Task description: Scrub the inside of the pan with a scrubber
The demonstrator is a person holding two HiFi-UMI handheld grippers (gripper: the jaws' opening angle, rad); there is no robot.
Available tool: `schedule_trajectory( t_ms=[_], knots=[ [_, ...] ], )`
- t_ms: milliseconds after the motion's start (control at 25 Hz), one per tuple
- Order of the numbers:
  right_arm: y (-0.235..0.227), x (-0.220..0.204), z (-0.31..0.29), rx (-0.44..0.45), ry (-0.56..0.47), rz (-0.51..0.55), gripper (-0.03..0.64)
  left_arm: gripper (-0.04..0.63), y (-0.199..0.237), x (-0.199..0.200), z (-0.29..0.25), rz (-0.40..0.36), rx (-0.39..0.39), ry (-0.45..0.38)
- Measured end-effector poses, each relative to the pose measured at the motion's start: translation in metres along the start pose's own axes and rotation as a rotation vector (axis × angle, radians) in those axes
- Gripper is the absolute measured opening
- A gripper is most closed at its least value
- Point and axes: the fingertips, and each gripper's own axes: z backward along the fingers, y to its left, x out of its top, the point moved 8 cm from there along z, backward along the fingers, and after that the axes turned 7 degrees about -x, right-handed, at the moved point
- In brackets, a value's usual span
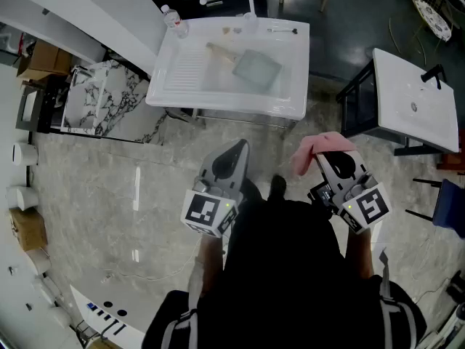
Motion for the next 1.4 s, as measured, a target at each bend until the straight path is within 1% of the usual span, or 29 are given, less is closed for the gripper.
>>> schedule_trajectory(
  t_ms=[200, 480, 680, 880, 1000, 1200, 1320, 1400],
  knots=[
    [0.002, -0.001, 0.005, 0.0, 0.021, 0.005, 0.038, 0.032, -0.007, -0.004, 0.007, 0.033, 0.014, 0.008],
    [0.0, -0.006, 0.008, -0.005, 0.019, 0.003, 0.038, 0.032, -0.012, -0.006, 0.003, 0.02, 0.006, 0.018],
    [0.004, -0.006, 0.003, -0.002, 0.02, 0.027, 0.039, 0.032, -0.014, -0.008, -0.001, 0.012, -0.007, 0.034],
    [0.005, -0.011, 0.006, 0.032, 0.026, 0.0, 0.04, 0.032, -0.023, -0.009, -0.004, 0.016, 0.001, 0.05],
    [0.002, -0.013, 0.004, 0.031, 0.032, -0.012, 0.04, 0.032, -0.024, -0.011, -0.004, 0.03, 0.011, 0.057],
    [-0.008, -0.019, -0.01, 0.018, 0.053, -0.039, 0.041, 0.032, -0.007, -0.015, -0.009, 0.019, 0.018, 0.085],
    [-0.015, -0.023, -0.028, 0.003, 0.077, -0.035, 0.041, 0.032, 0.017, -0.019, -0.018, 0.029, 0.026, 0.088],
    [-0.021, -0.02, -0.042, -0.009, 0.071, -0.032, 0.041, 0.032, 0.036, -0.02, -0.03, 0.045, 0.023, 0.09]
  ],
)
